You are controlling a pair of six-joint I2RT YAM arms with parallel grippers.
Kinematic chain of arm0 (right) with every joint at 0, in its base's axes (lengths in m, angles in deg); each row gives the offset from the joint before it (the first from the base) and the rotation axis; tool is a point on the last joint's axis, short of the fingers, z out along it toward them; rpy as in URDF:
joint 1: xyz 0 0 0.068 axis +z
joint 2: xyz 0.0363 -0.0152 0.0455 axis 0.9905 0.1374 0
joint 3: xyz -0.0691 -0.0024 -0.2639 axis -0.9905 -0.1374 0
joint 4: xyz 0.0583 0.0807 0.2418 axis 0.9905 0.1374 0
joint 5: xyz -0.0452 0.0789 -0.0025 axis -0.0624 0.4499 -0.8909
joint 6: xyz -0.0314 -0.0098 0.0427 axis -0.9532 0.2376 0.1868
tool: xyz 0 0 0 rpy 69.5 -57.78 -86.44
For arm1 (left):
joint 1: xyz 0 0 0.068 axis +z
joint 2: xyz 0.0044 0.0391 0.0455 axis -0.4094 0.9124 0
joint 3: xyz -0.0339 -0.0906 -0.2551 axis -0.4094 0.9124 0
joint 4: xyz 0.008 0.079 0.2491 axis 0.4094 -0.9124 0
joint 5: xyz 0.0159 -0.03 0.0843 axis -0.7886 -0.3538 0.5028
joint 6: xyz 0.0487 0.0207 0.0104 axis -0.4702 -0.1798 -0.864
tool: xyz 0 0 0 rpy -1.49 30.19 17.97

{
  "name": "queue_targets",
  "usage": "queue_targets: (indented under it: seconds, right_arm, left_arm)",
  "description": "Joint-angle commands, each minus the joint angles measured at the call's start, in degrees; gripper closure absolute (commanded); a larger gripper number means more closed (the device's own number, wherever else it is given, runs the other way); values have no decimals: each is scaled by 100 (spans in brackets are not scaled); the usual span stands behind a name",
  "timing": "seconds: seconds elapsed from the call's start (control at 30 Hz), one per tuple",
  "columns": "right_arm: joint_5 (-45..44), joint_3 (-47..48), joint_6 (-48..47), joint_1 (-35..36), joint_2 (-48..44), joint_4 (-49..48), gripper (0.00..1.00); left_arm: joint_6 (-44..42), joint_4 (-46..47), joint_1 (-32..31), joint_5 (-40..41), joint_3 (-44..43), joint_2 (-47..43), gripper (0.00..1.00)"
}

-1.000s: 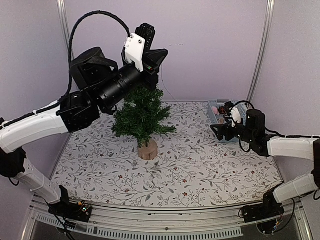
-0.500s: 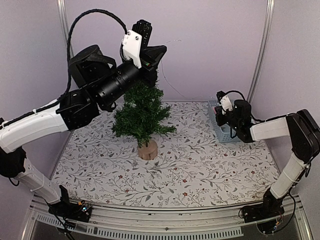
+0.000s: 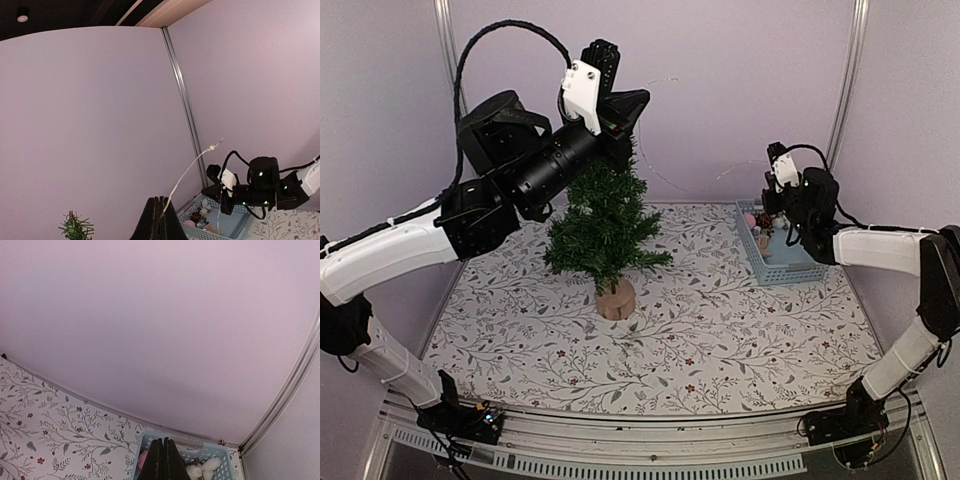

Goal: Decorate the small christmas tree

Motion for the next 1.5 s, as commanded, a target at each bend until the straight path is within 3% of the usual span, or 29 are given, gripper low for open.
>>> queue_targets:
  seconds: [0.0,0.4,0.7,0.83,1.2,1.47]
  right_arm:
    - [-398,496,-259,-36,-538,181,100]
    - [-137,1172,-360,-38,-1540,805,100]
    - [1801,1623,433,50,-2059,1780,100]
    - [2230,1663,529,326,-2088,2062,100]
    - [2223,2087,1114,535,-1433,2295,100]
    - [2161,2720,1395,556,-848,2298,100]
  left_arm:
    - [75,190,69,-11,130,-140,100]
    - [76,379,69,-248,344,-604,100]
    - [90,435,75,-312,471,-1121,100]
    - [44,453,167,-79,514,-1236,100]
    - [699,593,1312,26,564,-1287,100]
    - [1254,888,2272,-409,487,-1125,100]
